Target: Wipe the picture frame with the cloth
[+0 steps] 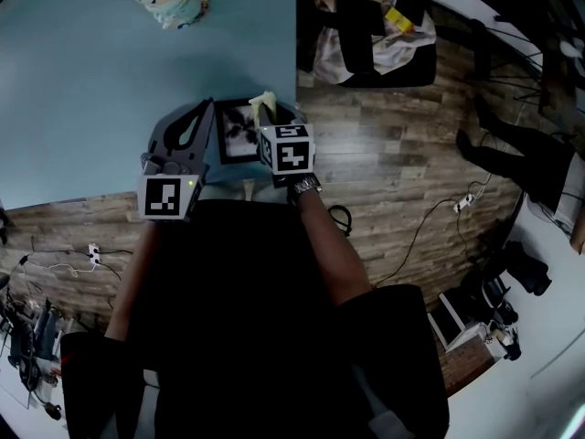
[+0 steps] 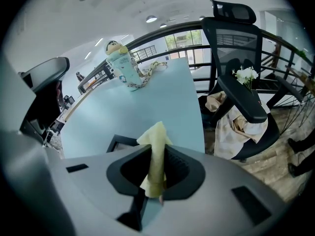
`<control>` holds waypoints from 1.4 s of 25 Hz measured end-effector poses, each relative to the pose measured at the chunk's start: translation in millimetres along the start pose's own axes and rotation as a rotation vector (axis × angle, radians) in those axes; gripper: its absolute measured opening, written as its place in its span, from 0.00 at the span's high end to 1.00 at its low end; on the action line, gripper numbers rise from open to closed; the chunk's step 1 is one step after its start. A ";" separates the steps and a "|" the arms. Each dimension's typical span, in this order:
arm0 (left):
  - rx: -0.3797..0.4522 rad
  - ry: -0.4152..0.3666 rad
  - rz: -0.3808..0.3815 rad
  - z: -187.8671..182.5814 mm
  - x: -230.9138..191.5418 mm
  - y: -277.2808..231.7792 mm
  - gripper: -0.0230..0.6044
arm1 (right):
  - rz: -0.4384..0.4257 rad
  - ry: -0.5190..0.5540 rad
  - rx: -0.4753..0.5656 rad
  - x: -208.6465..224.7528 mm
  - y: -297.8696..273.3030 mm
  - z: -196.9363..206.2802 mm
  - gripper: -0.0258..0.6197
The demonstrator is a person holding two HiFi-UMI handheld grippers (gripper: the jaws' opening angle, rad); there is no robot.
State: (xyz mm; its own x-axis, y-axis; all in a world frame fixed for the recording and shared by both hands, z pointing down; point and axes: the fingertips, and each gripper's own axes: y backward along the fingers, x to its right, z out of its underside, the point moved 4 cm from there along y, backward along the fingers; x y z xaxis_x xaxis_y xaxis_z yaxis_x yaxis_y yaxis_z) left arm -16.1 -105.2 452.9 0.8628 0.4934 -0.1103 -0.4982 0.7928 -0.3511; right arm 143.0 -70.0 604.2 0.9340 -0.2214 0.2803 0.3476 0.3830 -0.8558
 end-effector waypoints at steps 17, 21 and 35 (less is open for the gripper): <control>-0.005 0.008 -0.040 -0.3 -4.6 -1.3 0.97 | -0.002 0.026 0.011 11.0 -12.8 -26.4 0.87; -0.003 -0.001 -0.057 0.3 -7.5 4.2 0.97 | 0.001 0.041 0.022 13.8 -14.8 -34.0 0.87; 0.043 -0.022 -0.080 -4.0 -2.3 32.0 0.97 | -0.016 0.057 0.224 -0.8 44.8 -82.6 0.87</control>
State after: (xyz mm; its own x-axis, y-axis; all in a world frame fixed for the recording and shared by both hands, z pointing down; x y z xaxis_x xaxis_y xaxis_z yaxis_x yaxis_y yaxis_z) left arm -33.7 -82.4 438.1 0.8983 0.4349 -0.0632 -0.4312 0.8445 -0.3176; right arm 151.0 -126.8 529.7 0.9242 -0.2772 0.2629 0.3782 0.5673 -0.7315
